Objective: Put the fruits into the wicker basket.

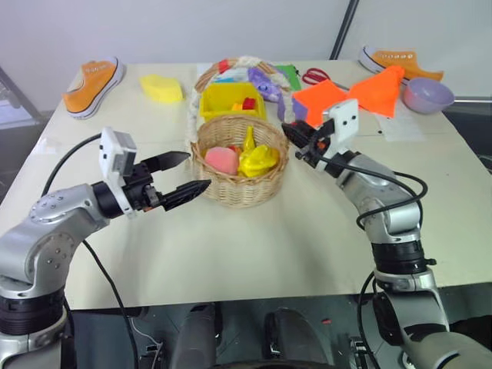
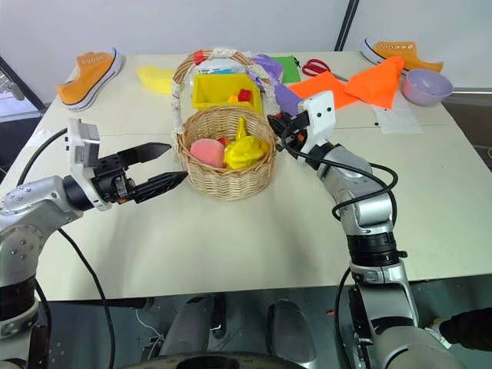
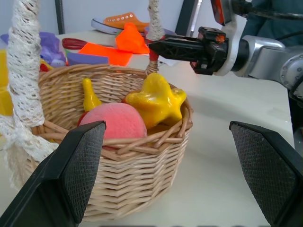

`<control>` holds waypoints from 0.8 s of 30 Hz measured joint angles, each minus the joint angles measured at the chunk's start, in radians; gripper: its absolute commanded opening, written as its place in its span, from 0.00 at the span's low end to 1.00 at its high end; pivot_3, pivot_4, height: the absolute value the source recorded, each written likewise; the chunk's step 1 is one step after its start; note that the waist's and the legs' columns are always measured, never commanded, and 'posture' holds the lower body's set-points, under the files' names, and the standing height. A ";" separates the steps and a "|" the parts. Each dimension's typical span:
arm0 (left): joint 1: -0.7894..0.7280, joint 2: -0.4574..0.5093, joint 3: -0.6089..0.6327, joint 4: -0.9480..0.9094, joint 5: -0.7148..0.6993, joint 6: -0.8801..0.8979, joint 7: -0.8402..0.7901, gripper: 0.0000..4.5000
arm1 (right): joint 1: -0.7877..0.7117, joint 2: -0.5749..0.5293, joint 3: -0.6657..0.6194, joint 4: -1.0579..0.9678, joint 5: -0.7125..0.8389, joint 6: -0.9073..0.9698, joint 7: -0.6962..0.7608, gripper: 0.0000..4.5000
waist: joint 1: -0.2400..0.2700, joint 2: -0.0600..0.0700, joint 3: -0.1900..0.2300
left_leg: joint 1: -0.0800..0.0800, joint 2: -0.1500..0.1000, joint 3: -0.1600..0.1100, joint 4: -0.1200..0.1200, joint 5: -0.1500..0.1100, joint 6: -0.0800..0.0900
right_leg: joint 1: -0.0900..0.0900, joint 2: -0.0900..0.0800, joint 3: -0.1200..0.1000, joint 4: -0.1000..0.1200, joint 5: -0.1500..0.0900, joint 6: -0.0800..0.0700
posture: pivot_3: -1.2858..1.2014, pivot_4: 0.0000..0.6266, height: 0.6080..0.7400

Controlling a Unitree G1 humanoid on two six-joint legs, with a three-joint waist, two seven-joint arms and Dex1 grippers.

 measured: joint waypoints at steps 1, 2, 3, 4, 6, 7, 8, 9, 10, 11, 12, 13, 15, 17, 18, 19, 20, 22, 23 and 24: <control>0.000 -0.001 0.000 -0.008 -0.001 -0.002 0.003 1.00 | 0.001 -0.001 -0.002 -0.001 -0.001 0.000 -0.002 0.01 | 0.000 0.000 0.000 | 0.000 0.000 0.000 0.000 0.000 0.000 | 0.000 0.000 0.000 0.000 0.000 0.000 | 0.52 0.24 0.92; -0.002 -0.002 -0.002 -0.011 -0.002 -0.007 0.005 1.00 | 0.003 -0.004 -0.008 -0.004 -0.002 0.000 -0.005 0.01 | 0.001 0.000 0.000 | 0.000 0.000 0.000 0.000 0.000 0.000 | 0.000 0.000 0.000 0.000 0.000 0.000 | 0.52 0.24 0.92; -0.006 -0.008 -0.007 -0.013 0.000 -0.014 0.010 1.00 | 0.014 -0.014 -0.030 -0.013 -0.002 0.000 -0.013 0.01 | 0.003 0.000 0.000 | 0.000 0.000 0.000 0.000 0.000 0.000 | 0.000 0.000 0.000 0.000 0.000 0.000 | 0.52 0.24 0.92; -0.013 -0.015 -0.017 -0.013 0.002 -0.019 0.016 1.00 | 0.026 -0.025 -0.058 -0.026 -0.001 -0.001 -0.023 0.01 | 0.010 0.000 0.000 | -0.001 0.000 0.000 0.000 0.000 0.000 | 0.000 0.000 0.000 0.000 0.000 0.000 | 0.52 0.24 0.92; -0.033 -0.027 -0.053 -0.011 0.008 -0.028 0.021 1.00 | 0.053 -0.068 -0.134 -0.050 0.001 -0.003 -0.043 0.01 | 0.023 0.001 0.000 | -0.002 -0.001 0.000 0.000 0.000 0.000 | 0.000 -0.001 0.000 -0.002 0.000 0.000 | 0.52 0.24 0.92; -0.043 -0.036 -0.070 -0.011 0.014 -0.038 0.023 1.00 | 0.070 -0.092 -0.174 -0.063 0.000 -0.006 -0.054 0.01 | 0.027 0.001 0.000 | -0.002 -0.001 0.001 0.001 0.000 0.001 | 0.000 -0.001 0.000 -0.003 0.000 0.001 | 0.52 0.24 0.92; -0.049 -0.043 -0.086 -0.010 0.021 -0.044 0.024 1.00 | 0.086 -0.117 -0.222 -0.073 -0.001 -0.010 -0.067 0.01 | 0.028 0.001 0.000 | -0.001 -0.001 0.001 0.001 -0.001 0.001 | 0.001 -0.001 0.000 -0.003 0.000 0.001 | 0.52 0.24 0.92; -0.056 -0.053 -0.102 -0.006 0.027 -0.050 0.026 1.00 | 0.108 -0.140 -0.260 -0.083 -0.004 -0.019 -0.078 0.01 | 0.029 0.001 0.000 | -0.001 -0.001 0.001 0.000 -0.001 0.001 | 0.001 -0.001 0.000 -0.004 0.001 0.001 | 0.52 0.24 0.92; -0.065 -0.066 -0.128 -0.005 0.039 -0.058 0.027 1.00 | 0.138 -0.171 -0.302 -0.085 -0.015 -0.030 -0.091 0.01 | 0.030 0.001 0.000 | -0.001 -0.001 0.001 0.000 -0.001 0.001 | 0.001 -0.001 0.000 -0.004 0.001 0.001 | 0.52 0.24 0.92; -0.070 -0.071 -0.146 -0.003 0.048 -0.062 0.026 1.00 | 0.158 -0.190 -0.333 -0.084 -0.026 -0.034 -0.101 0.01 | 0.029 0.001 0.000 | -0.001 -0.001 0.001 0.000 -0.001 0.001 | 0.001 -0.001 0.000 -0.004 0.001 0.001 | 0.52 0.24 0.92; -0.079 -0.081 -0.170 0.001 0.056 -0.066 0.024 1.00 | 0.187 -0.216 -0.373 -0.077 -0.038 -0.042 -0.113 0.01 | 0.028 0.001 0.000 | -0.001 -0.001 0.001 0.000 -0.001 0.001 | 0.001 -0.001 0.000 -0.004 0.001 0.001 | 0.52 0.24 0.92; -0.085 -0.088 -0.189 0.007 0.065 -0.073 0.022 1.00 | 0.209 -0.234 -0.408 -0.063 -0.050 -0.050 -0.125 0.01 | 0.027 0.001 0.001 | -0.001 -0.001 0.001 0.000 -0.001 0.001 | 0.001 0.000 0.000 -0.004 0.001 0.001 | 0.52 0.24 0.92; -0.111 -0.113 -0.222 0.029 0.076 -0.082 0.022 1.00 | 0.242 -0.269 -0.466 -0.012 -0.079 -0.071 -0.150 0.01 | 0.023 0.004 0.001 | 0.000 -0.001 0.002 0.000 -0.001 0.001 | 0.001 0.000 0.001 -0.003 0.001 0.001 | 0.52 0.24 0.92; -0.130 -0.130 -0.240 0.036 0.083 -0.085 0.022 1.00 | 0.254 -0.292 -0.499 0.042 -0.106 -0.094 -0.171 0.01 | 0.015 0.006 0.001 | 0.001 0.000 0.003 0.000 0.000 0.001 | 0.001 0.001 0.002 -0.003 0.001 0.001 | 0.52 0.24 0.92; -0.138 -0.137 -0.247 0.037 0.087 -0.088 0.022 1.00 | 0.258 -0.299 -0.509 0.072 -0.121 -0.109 -0.181 0.01 | 0.009 0.006 0.000 | 0.001 0.000 0.003 0.000 0.000 0.001 | 0.001 0.001 0.002 -0.002 0.001 0.001 | 0.52 0.24 0.92; -0.146 -0.139 -0.253 0.039 0.091 -0.089 0.022 1.00 | 0.259 -0.300 -0.519 0.098 -0.128 -0.122 -0.190 0.01 | 0.002 0.007 0.001 | 0.001 0.000 0.003 0.000 0.000 0.001 | 0.001 0.002 0.002 -0.002 0.001 0.001 | 0.52 0.24 0.92; -0.151 -0.142 -0.261 0.042 0.092 -0.090 0.022 1.00 | 0.260 -0.300 -0.527 0.114 -0.130 -0.131 -0.193 0.01 | -0.001 0.009 0.000 | 0.001 0.000 0.003 0.000 0.000 0.001 | 0.001 0.002 0.002 -0.001 0.001 0.001 | 0.52 0.24 0.92; -0.152 -0.147 -0.271 0.043 0.095 -0.091 0.022 1.00 | 0.260 -0.300 -0.536 0.132 -0.129 -0.141 -0.192 0.23 | -0.003 0.012 0.001 | 0.002 0.000 0.004 0.000 0.000 0.001 | 0.001 0.002 0.003 -0.001 0.001 0.001 | 0.52 0.24 0.92; -0.152 -0.148 -0.271 0.044 0.097 -0.091 0.022 1.00 | 0.261 -0.300 -0.537 0.135 -0.129 -0.142 -0.190 0.31 | -0.002 0.013 0.001 | 0.002 0.000 0.004 0.000 0.000 0.001 | 0.001 0.002 0.003 0.000 0.001 0.001 | 0.52 0.24 0.92; -0.152 -0.148 -0.271 0.044 0.098 -0.091 0.022 1.00 | 0.261 -0.300 -0.537 0.135 -0.128 -0.143 -0.188 0.40 | -0.001 0.013 0.001 | 0.002 0.000 0.004 0.000 0.000 0.001 | 0.001 0.002 0.003 0.000 0.001 0.001 | 0.52 0.24 0.92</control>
